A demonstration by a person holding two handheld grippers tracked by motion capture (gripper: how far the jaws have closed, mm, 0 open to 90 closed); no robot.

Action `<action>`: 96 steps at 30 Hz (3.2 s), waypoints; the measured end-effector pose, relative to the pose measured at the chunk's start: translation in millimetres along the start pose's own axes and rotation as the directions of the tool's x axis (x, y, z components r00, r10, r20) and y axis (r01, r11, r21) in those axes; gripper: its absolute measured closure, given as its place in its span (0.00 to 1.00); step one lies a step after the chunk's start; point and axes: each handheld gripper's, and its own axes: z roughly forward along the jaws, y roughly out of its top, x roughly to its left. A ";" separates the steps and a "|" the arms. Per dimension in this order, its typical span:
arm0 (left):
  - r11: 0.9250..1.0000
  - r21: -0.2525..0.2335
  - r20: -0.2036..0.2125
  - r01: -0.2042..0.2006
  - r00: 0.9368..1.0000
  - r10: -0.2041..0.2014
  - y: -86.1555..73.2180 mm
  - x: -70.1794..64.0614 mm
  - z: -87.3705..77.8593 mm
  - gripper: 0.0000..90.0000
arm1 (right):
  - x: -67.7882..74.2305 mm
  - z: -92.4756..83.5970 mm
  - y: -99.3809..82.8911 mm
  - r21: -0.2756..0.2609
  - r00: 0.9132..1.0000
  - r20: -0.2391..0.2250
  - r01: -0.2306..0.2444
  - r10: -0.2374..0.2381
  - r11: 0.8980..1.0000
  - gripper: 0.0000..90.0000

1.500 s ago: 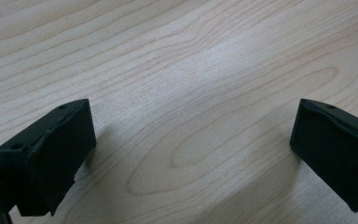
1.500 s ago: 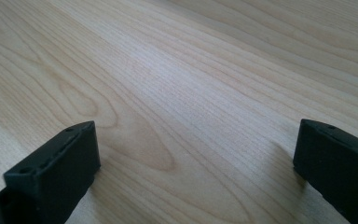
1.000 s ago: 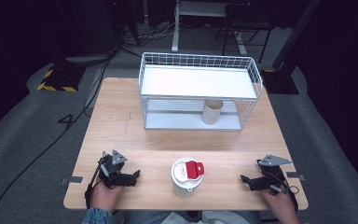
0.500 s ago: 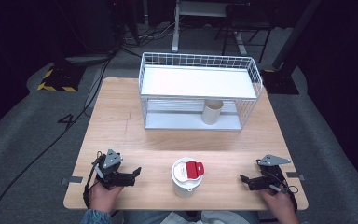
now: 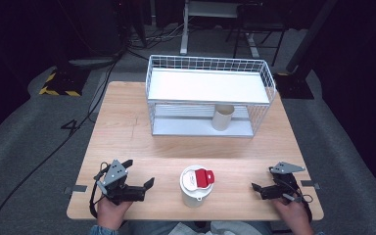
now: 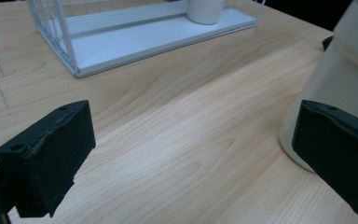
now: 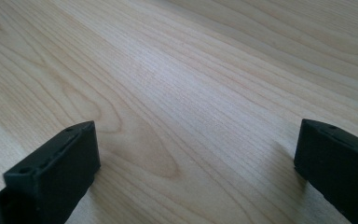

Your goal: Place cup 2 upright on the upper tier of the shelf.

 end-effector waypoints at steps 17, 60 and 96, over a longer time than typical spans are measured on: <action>0.995 -0.020 0.069 -0.097 0.993 0.098 6.6 -49.5 -8.9 0.00 | 0.0 0.1 0.2 0.001 1.000 0.000 0.000 0.000 1.000 0.00; 0.990 -0.054 0.262 -0.132 0.955 0.142 4.8 -107.0 52.0 0.00 | 0.0 0.2 0.4 0.002 1.000 -0.001 0.001 -0.001 1.000 0.00; 0.992 -0.053 0.236 -0.115 0.964 0.125 -15.2 -109.4 92.4 0.13 | -0.1 0.3 0.4 0.002 1.000 -0.001 0.001 -0.001 1.000 0.00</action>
